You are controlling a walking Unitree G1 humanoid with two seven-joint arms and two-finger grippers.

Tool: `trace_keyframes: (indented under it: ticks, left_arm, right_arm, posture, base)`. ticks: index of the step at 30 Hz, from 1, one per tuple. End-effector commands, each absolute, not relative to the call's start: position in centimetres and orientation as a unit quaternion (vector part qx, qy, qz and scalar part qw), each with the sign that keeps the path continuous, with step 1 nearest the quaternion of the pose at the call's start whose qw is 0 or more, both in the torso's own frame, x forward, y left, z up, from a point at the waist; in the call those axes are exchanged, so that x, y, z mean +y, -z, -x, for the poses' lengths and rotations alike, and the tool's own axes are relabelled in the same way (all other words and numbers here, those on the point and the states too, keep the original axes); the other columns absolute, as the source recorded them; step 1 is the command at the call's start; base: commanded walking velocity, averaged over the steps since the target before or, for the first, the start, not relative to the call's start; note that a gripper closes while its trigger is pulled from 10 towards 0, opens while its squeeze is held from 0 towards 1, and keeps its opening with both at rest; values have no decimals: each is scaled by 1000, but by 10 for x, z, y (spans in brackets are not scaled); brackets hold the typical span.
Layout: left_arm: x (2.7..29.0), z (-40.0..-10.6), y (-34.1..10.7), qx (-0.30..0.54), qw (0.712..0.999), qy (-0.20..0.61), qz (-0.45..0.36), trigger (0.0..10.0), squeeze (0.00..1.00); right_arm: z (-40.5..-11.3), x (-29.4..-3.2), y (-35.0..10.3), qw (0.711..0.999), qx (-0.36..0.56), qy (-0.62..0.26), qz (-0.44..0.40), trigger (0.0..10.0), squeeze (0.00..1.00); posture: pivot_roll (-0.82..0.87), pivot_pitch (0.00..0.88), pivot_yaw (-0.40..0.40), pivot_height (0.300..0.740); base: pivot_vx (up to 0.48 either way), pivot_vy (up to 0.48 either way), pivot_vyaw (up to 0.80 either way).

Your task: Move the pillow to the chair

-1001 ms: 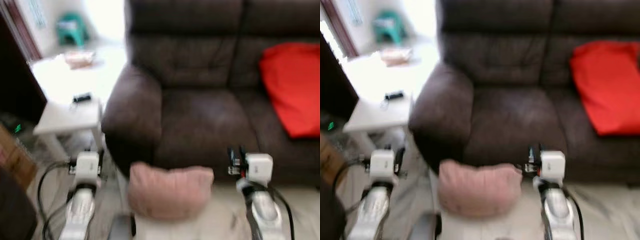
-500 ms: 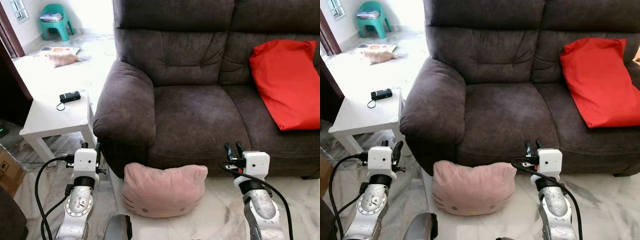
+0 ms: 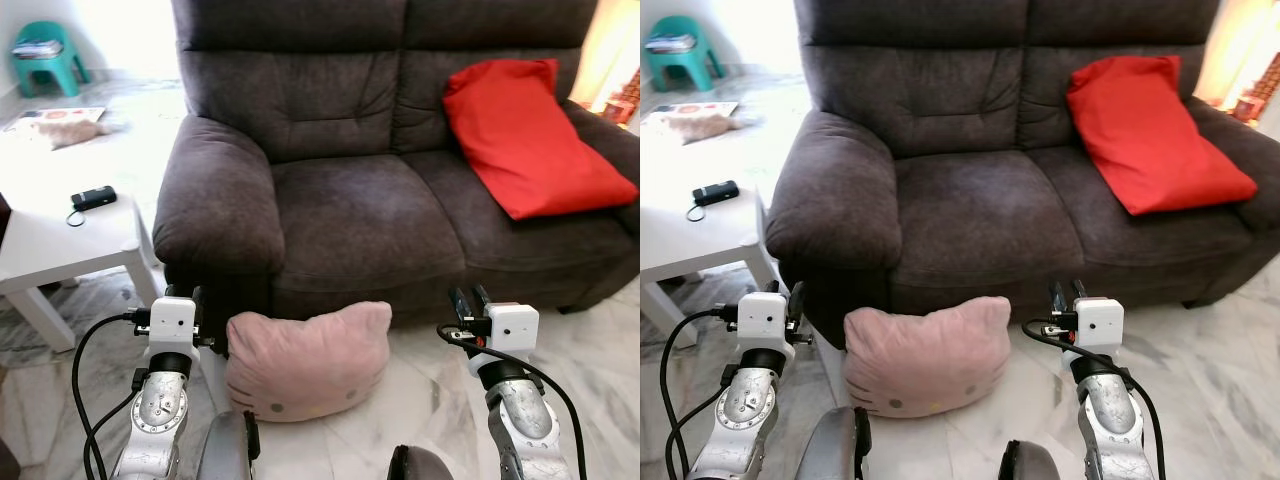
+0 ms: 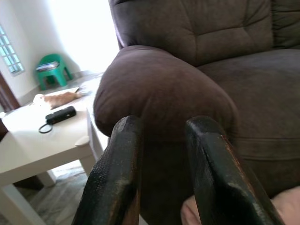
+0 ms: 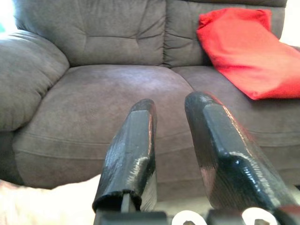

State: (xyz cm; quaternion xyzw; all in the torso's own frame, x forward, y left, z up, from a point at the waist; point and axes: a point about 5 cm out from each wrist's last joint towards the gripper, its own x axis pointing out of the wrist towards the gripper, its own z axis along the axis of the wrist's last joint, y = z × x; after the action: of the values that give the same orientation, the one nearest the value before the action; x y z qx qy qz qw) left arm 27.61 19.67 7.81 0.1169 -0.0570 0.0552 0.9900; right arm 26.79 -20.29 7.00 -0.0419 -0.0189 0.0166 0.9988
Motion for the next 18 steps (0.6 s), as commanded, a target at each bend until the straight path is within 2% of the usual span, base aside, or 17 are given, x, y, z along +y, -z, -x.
trace_keyframes:
  ticks: [1,18]
  left_arm:
    - [195,-277,-77,-49,991,-52,-109,10000,0]
    - [197,-278,-73,-36,993,-59,-93,10000,0]
  right_arm:
    - [-269,-203,-71,999,-22,-16,46,10000,0]
    - [-269,-205,-68,998,-10,-20,60,10000,0]
  posture:
    - [-31,0,-37,553]
    - [-30,0,-40,553]
  base:
    - [0,0,0]
    - [0,0,0]
